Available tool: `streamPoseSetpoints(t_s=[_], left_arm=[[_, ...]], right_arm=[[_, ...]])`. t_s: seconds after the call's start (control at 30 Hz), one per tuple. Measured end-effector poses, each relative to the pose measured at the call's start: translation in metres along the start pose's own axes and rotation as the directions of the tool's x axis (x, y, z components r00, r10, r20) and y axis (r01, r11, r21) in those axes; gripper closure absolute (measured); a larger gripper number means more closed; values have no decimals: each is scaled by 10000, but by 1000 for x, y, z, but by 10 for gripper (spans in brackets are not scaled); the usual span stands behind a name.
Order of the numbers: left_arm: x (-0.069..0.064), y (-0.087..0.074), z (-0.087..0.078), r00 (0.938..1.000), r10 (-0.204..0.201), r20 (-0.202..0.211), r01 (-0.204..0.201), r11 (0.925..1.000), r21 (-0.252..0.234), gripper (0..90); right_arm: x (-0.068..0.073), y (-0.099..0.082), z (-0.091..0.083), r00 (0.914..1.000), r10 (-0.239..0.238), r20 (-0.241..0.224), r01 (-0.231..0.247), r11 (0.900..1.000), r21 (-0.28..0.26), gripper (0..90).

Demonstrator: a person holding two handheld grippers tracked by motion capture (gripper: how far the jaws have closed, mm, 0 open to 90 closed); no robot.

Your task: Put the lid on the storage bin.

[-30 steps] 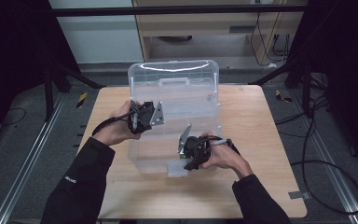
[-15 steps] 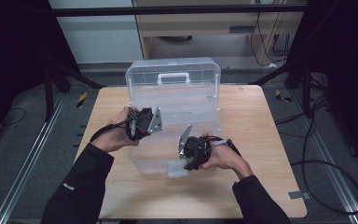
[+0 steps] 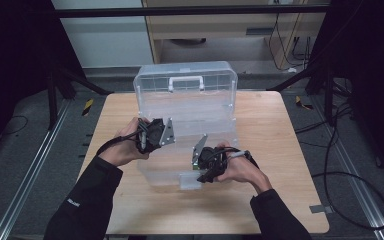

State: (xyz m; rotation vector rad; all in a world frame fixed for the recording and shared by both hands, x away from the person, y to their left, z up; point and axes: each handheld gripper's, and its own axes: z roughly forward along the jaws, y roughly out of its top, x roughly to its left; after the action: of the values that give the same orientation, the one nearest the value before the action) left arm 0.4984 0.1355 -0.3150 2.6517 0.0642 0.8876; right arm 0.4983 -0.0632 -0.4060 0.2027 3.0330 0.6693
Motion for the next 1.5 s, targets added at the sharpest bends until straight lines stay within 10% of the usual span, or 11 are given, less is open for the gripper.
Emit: streamPoseSetpoints(t_s=[0.77, 1.0, 1.5], left_arm=[[-12, -2, -2, 10000, -51, 54, 51, 10000, 18, 832], [-14, -3, -2, 9996, -237, 140, 237, 9997, -25, 830], [-17, -2, -2, 9996, -248, 155, 248, 9997, 14, 820]], right_arm=[[3, -3, -1, 9992, 293, 284, -283, 9990, -340, 646], [4, -12, -17, 9972, 574, 474, -513, 9914, -1201, 626], [5, -56, -58, 9648, 2536, 700, -2183, 9201, -3252, 797]])
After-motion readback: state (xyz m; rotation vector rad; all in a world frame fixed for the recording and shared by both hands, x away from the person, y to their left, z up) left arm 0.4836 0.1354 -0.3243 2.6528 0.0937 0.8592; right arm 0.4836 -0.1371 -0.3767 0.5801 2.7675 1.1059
